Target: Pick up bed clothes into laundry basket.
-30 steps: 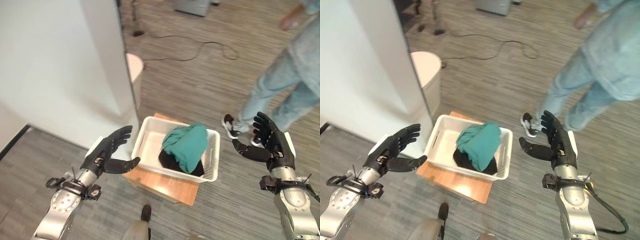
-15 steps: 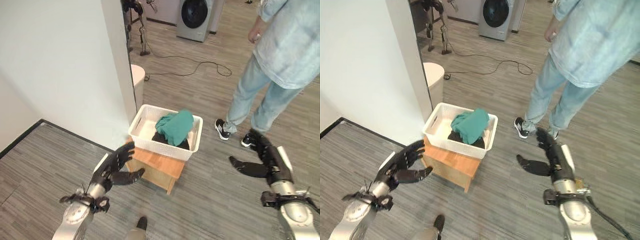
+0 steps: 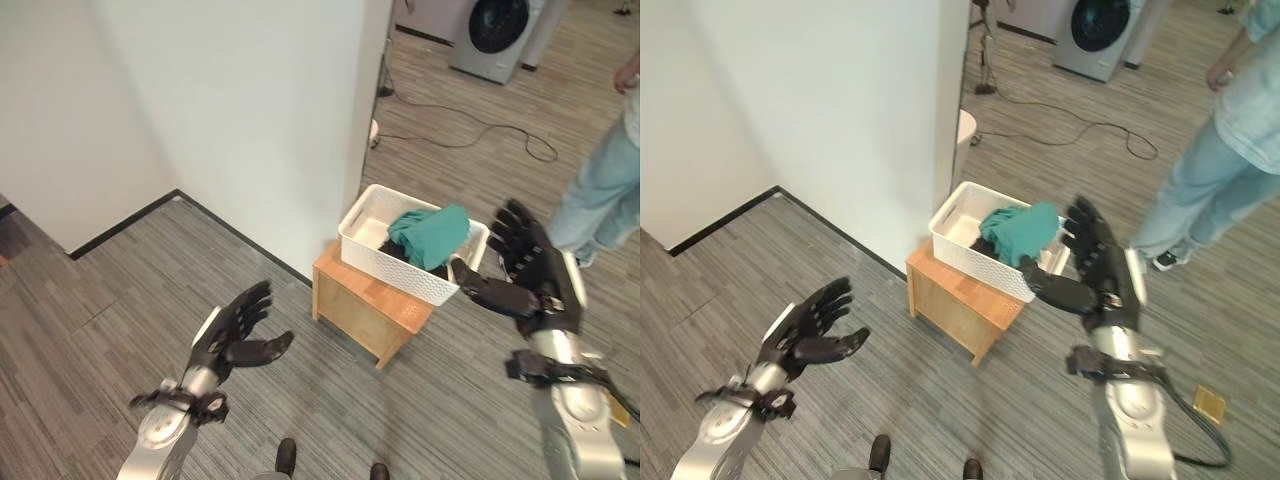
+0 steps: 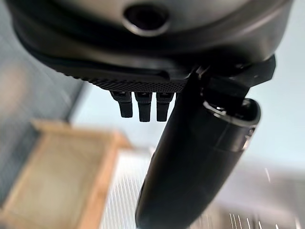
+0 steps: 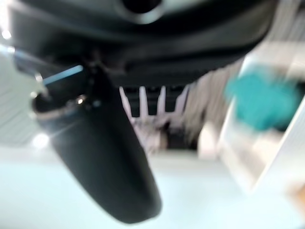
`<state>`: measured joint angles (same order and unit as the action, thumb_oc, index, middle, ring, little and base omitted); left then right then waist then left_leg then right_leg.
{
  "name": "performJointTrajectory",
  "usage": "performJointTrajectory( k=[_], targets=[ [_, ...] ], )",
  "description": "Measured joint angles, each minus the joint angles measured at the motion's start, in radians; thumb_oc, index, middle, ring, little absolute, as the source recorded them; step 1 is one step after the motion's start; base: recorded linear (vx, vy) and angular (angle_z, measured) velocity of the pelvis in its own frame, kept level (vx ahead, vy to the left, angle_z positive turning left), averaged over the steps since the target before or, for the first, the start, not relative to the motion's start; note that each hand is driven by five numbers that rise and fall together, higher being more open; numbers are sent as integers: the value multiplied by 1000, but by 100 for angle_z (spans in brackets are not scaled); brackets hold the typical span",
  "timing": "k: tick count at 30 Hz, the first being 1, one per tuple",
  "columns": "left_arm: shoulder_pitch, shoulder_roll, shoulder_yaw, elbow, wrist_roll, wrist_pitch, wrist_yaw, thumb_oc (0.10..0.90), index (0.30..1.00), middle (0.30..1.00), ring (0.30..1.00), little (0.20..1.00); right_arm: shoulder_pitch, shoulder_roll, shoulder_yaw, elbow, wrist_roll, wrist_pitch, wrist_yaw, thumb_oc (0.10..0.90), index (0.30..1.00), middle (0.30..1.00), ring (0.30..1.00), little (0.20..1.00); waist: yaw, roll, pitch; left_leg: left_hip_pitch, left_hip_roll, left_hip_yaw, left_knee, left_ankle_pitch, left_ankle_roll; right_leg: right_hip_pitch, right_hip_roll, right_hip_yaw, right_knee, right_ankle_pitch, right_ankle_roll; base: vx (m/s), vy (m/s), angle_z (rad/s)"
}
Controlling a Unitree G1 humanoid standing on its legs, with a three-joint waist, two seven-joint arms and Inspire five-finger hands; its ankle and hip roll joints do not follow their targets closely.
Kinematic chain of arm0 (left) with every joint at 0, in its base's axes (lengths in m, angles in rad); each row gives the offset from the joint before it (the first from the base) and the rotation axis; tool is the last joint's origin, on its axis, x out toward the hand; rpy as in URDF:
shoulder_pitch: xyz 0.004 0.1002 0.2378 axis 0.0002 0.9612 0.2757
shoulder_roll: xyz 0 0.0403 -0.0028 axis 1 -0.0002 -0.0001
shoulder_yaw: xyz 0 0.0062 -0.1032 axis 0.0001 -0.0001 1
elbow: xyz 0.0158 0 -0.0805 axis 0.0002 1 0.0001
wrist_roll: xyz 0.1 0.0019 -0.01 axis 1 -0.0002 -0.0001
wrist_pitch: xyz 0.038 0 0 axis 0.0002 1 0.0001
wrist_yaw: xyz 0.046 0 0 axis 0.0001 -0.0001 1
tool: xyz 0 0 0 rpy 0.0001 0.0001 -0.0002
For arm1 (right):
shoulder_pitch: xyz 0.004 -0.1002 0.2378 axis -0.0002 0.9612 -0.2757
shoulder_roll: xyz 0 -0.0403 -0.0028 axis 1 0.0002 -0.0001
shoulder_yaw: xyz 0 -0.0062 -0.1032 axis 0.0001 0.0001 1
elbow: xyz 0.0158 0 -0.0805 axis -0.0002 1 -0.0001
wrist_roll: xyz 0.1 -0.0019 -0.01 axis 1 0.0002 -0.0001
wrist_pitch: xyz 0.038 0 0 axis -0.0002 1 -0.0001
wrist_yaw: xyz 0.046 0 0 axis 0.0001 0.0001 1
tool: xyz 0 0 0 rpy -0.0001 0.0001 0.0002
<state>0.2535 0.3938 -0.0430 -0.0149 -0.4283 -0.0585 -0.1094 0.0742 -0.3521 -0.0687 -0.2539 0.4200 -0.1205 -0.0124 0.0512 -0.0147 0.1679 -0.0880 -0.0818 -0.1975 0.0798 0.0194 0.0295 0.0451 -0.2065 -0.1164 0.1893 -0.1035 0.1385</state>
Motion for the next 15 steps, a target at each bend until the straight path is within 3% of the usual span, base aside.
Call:
performJointTrajectory(
  k=[2,3,4,5,6,7,8,9,10,11,12,13,14,15],
  targets=[
    [-3,-28,0,16,0,0,18,800,900,900,900,900,24,12,43,1,0,2,9,800,900,900,900,900,4,32,4,18,-12,-60,31,-4,8,-66,-27,-12,221,-29,-30,78,83,151],
    [10,-20,11,-14,7,-1,33,800,900,900,900,900,28,10,74,-1,-3,10,30,800,900,900,900,900,36,35,17,13,-40,-92,35,21,28,-60,-27,12,302,-29,-58,119,0,144],
    [-3,-15,6,-23,24,-1,41,800,900,900,900,900,41,21,70,-9,-4,6,34,800,900,900,900,900,44,36,42,21,-64,-129,56,34,14,-59,-26,49,383,-16,-80,115,-53,296],
    [-41,-6,19,-31,35,-20,48,800,900,900,900,900,102,21,83,16,-2,11,34,800,900,900,900,900,12,24,30,13,-111,-291,88,26,16,-118,71,278,540,-37,-98,138,-102,335],
    [-41,-4,47,-33,34,-28,62,800,900,900,900,900,100,20,93,26,-2,27,46,800,900,900,900,900,19,18,21,-8,-111,-310,85,32,15,-131,121,347,446,-79,-57,198,-127,325],
    [-53,2,61,-24,23,-31,70,800,900,900,900,900,95,20,90,26,-2,27,54,800,900,900,900,900,44,18,27,-19,-112,-322,68,26,17,-159,142,383,388,-104,-63,123,-107,165],
    [-71,11,66,-3,16,-31,80,800,900,900,900,900,95,20,78,26,-2,27,57,800,900,900,900,900,51,22,30,-24,-116,-353,66,26,18,-169,174,426,331,-120,-85,245,-143,263],
    [-130,28,60,66,-4,-28,92,800,900,900,900,900,100,23,26,37,-1,25,55,800,900,900,900,900,12,35,27,-43,-118,-467,23,-1,19,-150,232,473,98,-130,-120,158,-168,289],
    [-145,45,61,84,-4,-28,97,800,900,900,900,900,101,33,6,45,-1,25,54,800,900,900,900,900,11,17,25,-33,-115,-472,-38,-34,-1,-153,231,499,28,-122,-137,206,-247,432],
    [-201,67,41,140,-4,-26,97,800,900,900,900,900,124,56,-75,50,1,22,55,800,900,900,900,900,-68,-43,26,-63,-177,-346,28,-61,20,-118,188,569,-53,-53,-126,101,-268,395],
    [-225,35,29,169,-3,-18,100,800,900,900,900,900,145,48,-135,46,6,17,52,800,900,900,900,900,-129,-18,22,-84,-164,-234,133,-61,55,-57,192,553,-54,-18,-108,76,-182,410],
    [-190,5,31,147,-5,-18,114,800,900,900,900,900,165,30,-188,50,11,17,50,800,900,900,900,900,-145,31,0,-34,-68,-188,67,-37,7,-59,224,484,-28,-12,-84,22,-208,260],
    [-157,-3,45,117,-5,-23,124,800,900,900,900,900,177,26,-214,63,27,15,36,800,900,900,900,900,-125,25,-13,-6,-37,-87,5,21,-3,-57,213,456,7,-63,-61,-78,-370,132],
    [-110,-11,78,77,-5,-37,147,800,900,900,900,900,177,2,-216,62,32,5,32,800,900,900,900,900,-107,22,-14,13,-3,-1,-42,62,4,-59,196,374,22,-82,-59,-79,-534,32]
  ],
)
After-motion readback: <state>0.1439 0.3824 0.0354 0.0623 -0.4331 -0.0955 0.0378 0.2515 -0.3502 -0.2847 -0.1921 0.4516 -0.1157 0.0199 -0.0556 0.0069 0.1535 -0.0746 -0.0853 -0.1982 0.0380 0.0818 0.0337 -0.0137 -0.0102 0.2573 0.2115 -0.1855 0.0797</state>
